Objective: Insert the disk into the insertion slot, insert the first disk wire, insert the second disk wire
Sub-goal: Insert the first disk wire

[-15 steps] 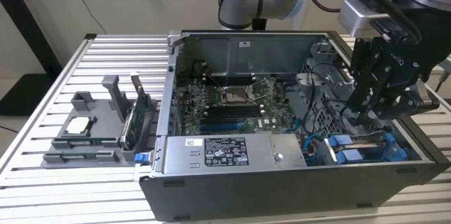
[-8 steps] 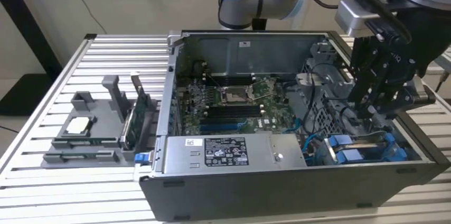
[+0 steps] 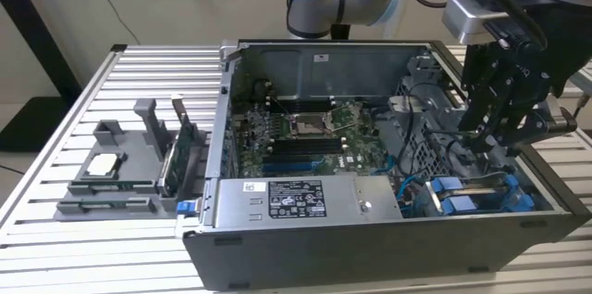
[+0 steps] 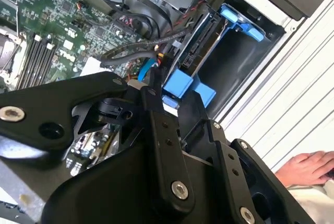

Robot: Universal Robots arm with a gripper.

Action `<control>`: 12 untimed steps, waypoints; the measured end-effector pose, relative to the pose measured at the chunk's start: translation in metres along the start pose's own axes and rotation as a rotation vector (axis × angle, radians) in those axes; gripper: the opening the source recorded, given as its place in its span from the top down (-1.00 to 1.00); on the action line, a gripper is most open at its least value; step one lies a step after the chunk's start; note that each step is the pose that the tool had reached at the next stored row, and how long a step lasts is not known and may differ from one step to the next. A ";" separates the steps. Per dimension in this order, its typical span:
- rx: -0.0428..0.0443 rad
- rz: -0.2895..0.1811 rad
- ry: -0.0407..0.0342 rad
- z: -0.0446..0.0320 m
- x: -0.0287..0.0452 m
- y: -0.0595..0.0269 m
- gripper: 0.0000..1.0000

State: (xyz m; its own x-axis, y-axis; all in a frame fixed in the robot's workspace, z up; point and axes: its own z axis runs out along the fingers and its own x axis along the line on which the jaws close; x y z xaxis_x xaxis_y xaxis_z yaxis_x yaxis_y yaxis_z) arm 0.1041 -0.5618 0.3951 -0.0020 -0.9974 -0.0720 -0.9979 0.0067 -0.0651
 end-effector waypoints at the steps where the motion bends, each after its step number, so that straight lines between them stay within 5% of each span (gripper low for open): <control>1: 0.0042 -0.001 -0.0014 0.0004 -0.0001 0.0000 0.18; 6: 0.0462 -0.017 -0.0026 0.0036 -0.0004 0.0006 0.18; 12: 0.0647 -0.027 -0.0033 0.0085 -0.0031 0.0051 0.18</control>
State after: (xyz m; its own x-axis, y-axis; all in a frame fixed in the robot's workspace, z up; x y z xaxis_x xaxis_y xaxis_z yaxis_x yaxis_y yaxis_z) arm 0.0996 -0.5581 0.3864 0.0252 -0.9970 -0.0727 -0.9912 -0.0155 -0.1313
